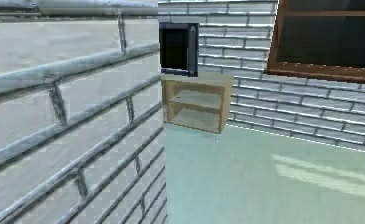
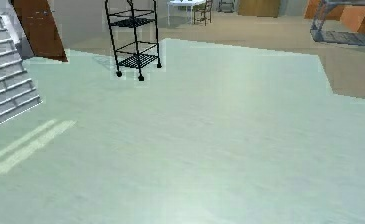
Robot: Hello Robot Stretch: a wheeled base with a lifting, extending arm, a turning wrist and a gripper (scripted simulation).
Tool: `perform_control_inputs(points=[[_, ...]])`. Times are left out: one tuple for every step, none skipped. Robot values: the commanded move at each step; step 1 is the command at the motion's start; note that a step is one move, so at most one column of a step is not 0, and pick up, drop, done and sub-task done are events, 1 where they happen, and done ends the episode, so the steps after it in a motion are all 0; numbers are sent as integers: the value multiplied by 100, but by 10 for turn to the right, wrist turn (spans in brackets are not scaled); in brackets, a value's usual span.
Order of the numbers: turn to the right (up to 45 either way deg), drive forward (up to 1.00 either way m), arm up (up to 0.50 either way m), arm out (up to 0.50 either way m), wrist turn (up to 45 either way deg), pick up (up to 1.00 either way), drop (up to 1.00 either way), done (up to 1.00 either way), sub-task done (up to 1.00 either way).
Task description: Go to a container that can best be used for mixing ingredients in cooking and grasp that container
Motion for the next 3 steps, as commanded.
perform_control_inputs(points=[[390, 0, 0, 0, 0, 0, 0, 0, 0], [0, 20, 0, 0, 0, 0, 0, 0, 0], [450, 0, 0, 0, 0, 0, 0, 0, 0]])
